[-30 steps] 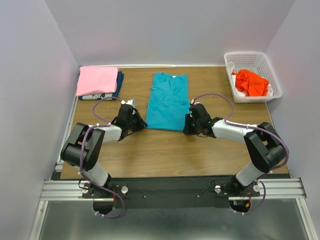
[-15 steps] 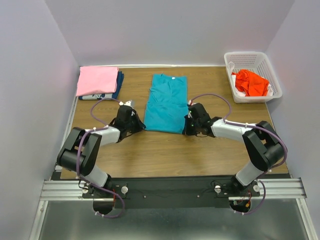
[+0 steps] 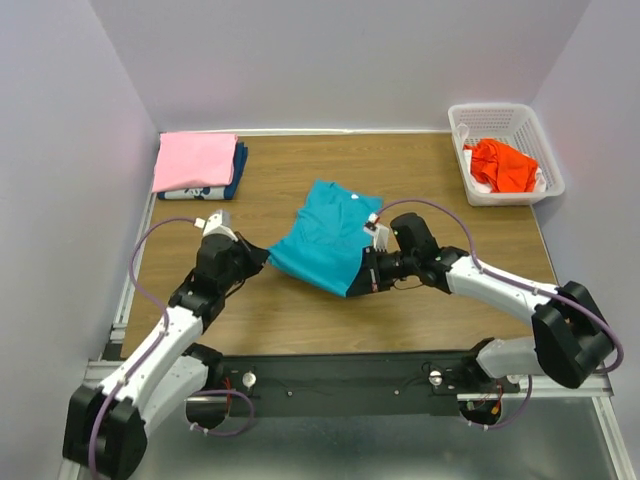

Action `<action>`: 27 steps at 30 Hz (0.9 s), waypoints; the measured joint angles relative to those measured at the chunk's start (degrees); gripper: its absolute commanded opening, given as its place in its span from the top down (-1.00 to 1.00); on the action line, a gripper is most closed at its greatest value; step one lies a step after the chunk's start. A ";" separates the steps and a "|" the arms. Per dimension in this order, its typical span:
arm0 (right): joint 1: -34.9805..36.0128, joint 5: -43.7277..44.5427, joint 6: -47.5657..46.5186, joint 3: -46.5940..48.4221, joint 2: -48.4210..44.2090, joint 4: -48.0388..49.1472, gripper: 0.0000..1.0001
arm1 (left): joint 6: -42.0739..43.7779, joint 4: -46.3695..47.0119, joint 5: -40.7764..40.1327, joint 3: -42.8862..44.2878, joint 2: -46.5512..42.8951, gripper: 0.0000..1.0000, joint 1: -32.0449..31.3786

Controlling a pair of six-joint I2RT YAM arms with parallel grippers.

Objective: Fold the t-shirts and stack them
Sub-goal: Fold the tshirt

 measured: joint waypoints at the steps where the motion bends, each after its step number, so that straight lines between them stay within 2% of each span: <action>1: 0.63 -2.25 0.46 0.00 -0.70 -0.02 0.99 | -0.55 -1.38 -0.74 0.00 -2.38 1.00 0.00; 6: 2.58 -11.26 2.38 0.00 -4.52 -0.26 0.99 | -2.95 -8.07 -3.89 0.59 -13.20 1.00 -0.02; 10: 2.58 -14.97 3.54 0.33 -6.51 -0.17 0.99 | -4.17 -12.37 -6.23 2.93 -16.57 1.00 -0.11; 20: 2.43 -15.56 4.90 1.49 -6.86 -0.09 0.99 | -4.31 -13.31 -9.16 8.68 -9.81 1.00 -0.26; 27: -0.70 -13.05 4.98 3.32 -6.47 -0.26 0.99 | -3.52 -8.63 -9.77 11.37 -1.95 1.00 -0.26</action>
